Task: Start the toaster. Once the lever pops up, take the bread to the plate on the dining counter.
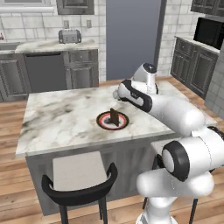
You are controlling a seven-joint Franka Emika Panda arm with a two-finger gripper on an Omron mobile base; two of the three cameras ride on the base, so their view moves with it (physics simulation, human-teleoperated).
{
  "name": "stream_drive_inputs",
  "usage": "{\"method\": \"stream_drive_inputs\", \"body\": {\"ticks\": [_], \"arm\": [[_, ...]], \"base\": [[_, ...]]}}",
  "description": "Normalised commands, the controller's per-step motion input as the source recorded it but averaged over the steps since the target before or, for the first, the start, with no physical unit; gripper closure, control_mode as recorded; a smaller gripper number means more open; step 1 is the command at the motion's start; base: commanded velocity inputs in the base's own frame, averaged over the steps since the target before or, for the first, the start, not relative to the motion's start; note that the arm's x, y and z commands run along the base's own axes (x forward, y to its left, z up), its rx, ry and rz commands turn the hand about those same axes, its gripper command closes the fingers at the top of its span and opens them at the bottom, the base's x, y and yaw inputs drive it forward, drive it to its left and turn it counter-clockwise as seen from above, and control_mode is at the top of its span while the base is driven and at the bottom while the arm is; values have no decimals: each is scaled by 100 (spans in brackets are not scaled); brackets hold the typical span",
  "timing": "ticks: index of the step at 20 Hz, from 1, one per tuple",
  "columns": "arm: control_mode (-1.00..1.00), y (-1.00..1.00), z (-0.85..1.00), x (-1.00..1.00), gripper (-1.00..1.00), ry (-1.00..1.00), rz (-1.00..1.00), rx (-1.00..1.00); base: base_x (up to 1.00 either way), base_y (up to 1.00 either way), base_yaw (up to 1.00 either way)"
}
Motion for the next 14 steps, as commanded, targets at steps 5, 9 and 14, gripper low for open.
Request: {"method": "stream_drive_inputs", "body": {"ticks": [5,9,14], "arm": [[-100,-18,20,-100,-100,0,0,0],[-100,-29,8,-100,-100,0,0,0],[-100,-25,0,-100,-100,-1,-1,0]], "base": [[0,0,0],[0,0,0],[0,0,0]]}}
